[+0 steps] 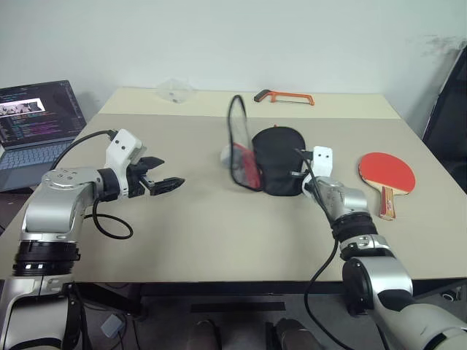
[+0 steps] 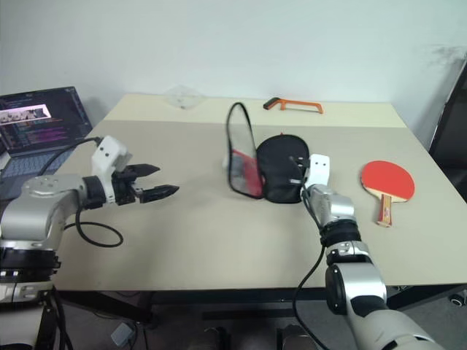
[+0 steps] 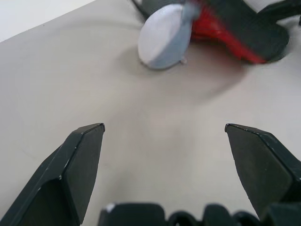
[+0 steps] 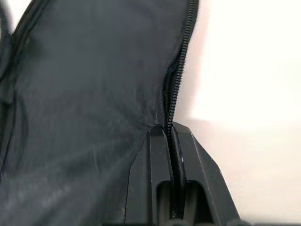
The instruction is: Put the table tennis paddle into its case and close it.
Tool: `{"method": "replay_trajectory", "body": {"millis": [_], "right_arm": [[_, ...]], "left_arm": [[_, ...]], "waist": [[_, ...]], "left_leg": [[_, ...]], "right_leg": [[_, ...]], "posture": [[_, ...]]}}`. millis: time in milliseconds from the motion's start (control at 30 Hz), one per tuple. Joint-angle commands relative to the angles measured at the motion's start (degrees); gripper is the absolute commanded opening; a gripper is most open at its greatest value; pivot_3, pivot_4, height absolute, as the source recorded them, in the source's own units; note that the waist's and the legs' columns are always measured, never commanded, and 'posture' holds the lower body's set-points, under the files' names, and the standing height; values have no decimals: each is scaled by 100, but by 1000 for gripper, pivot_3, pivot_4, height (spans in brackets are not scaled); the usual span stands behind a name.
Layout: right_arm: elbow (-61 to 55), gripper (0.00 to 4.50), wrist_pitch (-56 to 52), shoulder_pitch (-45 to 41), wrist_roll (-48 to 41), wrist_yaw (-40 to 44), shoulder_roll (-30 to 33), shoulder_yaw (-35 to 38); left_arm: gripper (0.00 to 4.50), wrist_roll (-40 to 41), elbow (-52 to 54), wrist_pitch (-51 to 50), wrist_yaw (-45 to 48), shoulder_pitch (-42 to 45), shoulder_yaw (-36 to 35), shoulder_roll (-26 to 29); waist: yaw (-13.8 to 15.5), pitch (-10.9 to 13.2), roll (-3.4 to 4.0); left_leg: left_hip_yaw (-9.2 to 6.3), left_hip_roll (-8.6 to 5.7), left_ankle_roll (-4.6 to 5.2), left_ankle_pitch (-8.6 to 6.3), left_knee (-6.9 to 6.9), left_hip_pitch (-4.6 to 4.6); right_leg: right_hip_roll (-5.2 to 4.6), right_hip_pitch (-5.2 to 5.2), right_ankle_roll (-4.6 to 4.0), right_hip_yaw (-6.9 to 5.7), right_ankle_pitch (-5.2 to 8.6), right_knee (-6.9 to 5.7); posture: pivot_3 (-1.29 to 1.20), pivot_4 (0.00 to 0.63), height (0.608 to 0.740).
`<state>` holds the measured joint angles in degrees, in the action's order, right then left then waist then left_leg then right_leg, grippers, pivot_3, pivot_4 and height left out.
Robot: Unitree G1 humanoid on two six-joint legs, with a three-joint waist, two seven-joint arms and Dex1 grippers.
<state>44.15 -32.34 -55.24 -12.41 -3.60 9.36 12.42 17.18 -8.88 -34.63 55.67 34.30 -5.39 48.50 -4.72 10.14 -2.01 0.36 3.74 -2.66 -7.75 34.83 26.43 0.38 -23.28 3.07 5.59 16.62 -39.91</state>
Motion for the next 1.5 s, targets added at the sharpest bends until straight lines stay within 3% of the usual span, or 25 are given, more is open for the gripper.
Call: {"method": "replay_trajectory", "body": {"millis": [33, 600, 1000, 1433, 1500], "right_arm": [[153, 26, 342, -249, 87, -95, 167, 101], [219, 26, 350, -162, 399, -322, 617, 59], [139, 26, -11, -70, 301, 308, 274, -75], [322, 26, 320, -208, 572, 161, 462, -68], [145, 453, 196, -176, 517, 155, 489, 0]], "left_arm": [[4500, -26, 59, 141, -10, 161, 14, -3], [4500, -203, -164, 340, -13, 334, 224, -167], [4500, -214, -104, 331, -9, 283, 217, -158], [4500, -227, -74, 317, -53, 276, 243, -195], [4500, -227, -105, 325, -45, 302, 257, -215]], "waist": [[-8, 0, 0], [-13, 1, 2], [-30, 1, 2], [-29, 2, 2], [-29, 2, 3]], "left_leg": [[1, 0, 0, 0, -2, 0], [1, 0, 0, 0, -8, 0], [1, 1, 0, 0, -9, -2], [1, 0, 0, 0, -9, -1], [1, 0, 0, 0, -8, -1]], "right_leg": [[0, 0, 0, 0, 0, 0], [1, -3, -3, 2, 1, 0], [3, -3, -3, 3, 1, -1], [2, -3, -2, 2, 2, 0], [2, -3, -2, 3, 2, -1]], "posture": [[0, 150, 740], [0, 150, 740], [0, 150, 740], [0, 150, 740], [0, 150, 740]]}}
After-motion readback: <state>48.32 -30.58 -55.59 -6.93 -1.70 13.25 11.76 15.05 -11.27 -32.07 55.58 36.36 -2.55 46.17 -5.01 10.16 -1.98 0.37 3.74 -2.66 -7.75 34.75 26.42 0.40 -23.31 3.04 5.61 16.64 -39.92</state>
